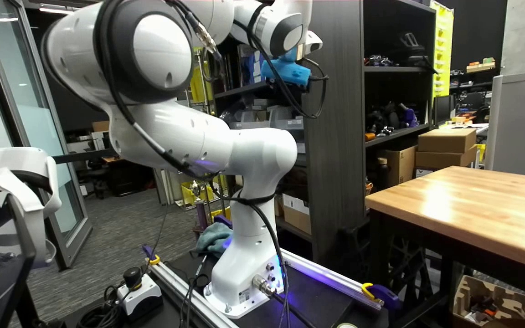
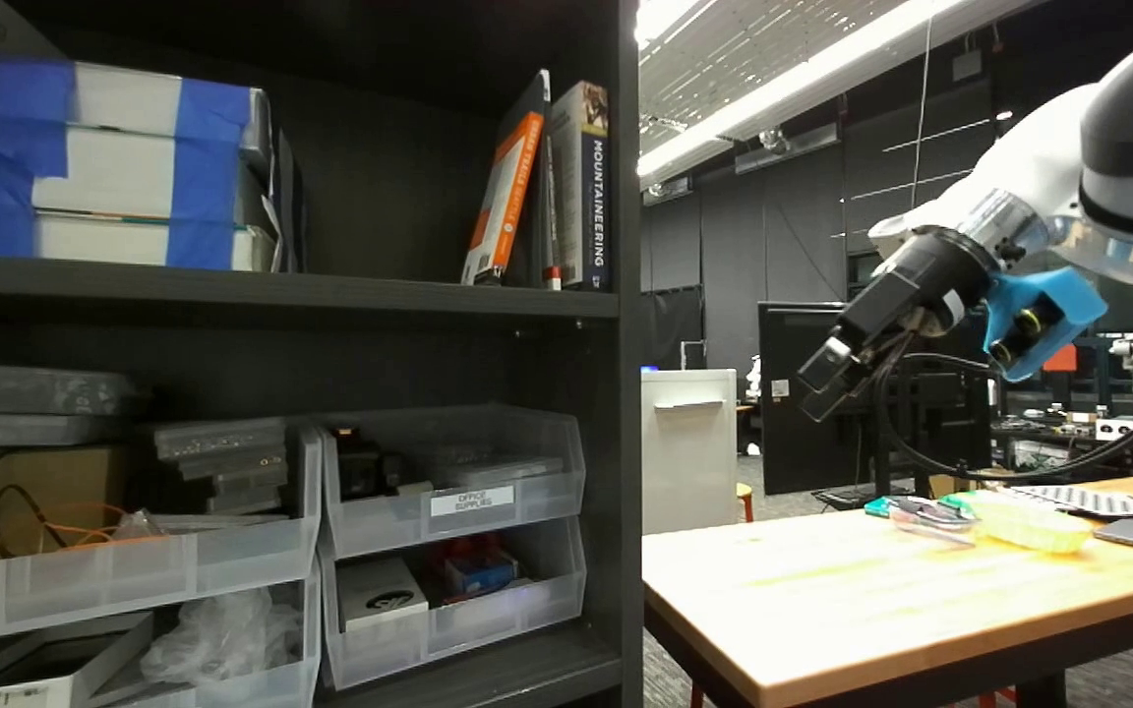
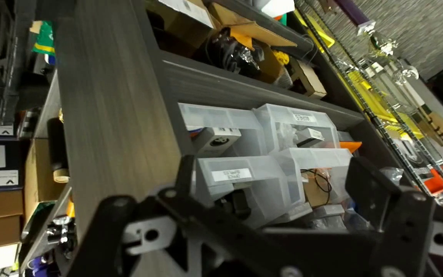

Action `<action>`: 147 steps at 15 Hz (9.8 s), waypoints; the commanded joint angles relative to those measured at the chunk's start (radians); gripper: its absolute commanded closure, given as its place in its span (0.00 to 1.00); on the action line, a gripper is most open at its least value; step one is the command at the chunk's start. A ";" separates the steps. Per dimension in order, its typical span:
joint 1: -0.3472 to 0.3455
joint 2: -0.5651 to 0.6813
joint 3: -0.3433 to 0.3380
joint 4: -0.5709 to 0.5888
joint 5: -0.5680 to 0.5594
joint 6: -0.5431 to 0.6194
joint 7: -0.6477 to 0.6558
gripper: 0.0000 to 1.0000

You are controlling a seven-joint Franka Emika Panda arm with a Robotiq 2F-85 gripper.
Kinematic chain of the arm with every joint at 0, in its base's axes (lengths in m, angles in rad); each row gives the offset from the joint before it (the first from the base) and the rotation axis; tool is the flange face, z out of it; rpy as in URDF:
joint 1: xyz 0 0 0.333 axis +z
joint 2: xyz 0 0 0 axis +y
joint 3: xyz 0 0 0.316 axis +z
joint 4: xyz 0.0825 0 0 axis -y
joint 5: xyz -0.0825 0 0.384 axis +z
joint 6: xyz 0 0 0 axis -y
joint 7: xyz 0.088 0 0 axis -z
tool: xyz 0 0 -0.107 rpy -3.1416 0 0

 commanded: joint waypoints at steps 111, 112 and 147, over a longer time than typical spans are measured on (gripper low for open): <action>-0.030 -0.184 0.556 -0.001 0.751 0.159 -0.119 0.00; -0.065 -0.192 0.598 -0.002 0.800 0.164 -0.138 0.00; -0.856 0.154 1.231 0.492 0.456 0.989 0.548 0.00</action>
